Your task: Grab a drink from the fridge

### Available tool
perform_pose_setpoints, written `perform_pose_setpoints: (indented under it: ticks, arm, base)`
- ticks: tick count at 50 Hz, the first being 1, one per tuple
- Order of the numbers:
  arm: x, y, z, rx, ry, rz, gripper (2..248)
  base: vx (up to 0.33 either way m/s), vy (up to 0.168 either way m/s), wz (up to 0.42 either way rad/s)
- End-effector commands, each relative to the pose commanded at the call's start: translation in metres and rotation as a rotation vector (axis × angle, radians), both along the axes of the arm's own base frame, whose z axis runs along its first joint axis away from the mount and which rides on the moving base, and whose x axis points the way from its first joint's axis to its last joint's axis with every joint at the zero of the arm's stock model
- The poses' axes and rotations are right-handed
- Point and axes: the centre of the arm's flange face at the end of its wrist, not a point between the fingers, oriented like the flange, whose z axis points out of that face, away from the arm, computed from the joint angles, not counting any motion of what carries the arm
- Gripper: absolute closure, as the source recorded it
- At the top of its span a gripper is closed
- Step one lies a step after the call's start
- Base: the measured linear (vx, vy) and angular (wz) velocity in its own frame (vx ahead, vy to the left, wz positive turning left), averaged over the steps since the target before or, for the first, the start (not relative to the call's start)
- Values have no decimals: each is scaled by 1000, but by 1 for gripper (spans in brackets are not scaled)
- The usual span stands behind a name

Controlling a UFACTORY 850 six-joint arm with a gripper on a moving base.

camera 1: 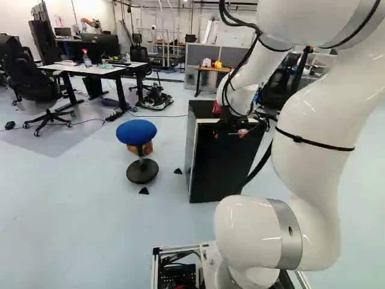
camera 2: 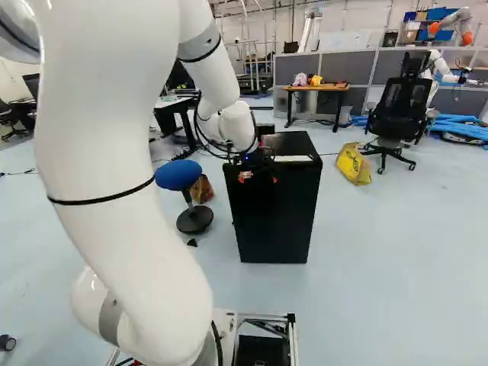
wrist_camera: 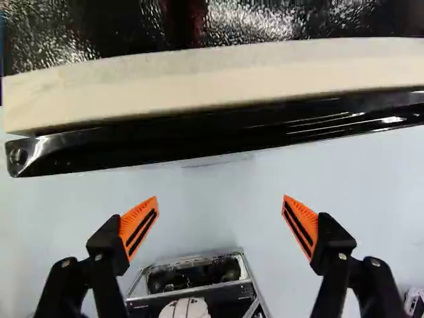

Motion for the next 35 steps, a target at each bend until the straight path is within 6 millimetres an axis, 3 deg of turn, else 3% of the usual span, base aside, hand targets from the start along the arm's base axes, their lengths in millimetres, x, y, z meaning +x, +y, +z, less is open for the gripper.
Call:
perform_pose_setpoints:
  ticks: [23,35]
  arm:
    - [-26,10,11,-29,-226,19,3]
    - [-22,23,19,-41,-350,55,3]
  base:
    - [0,0,0]
    - [0,0,0]
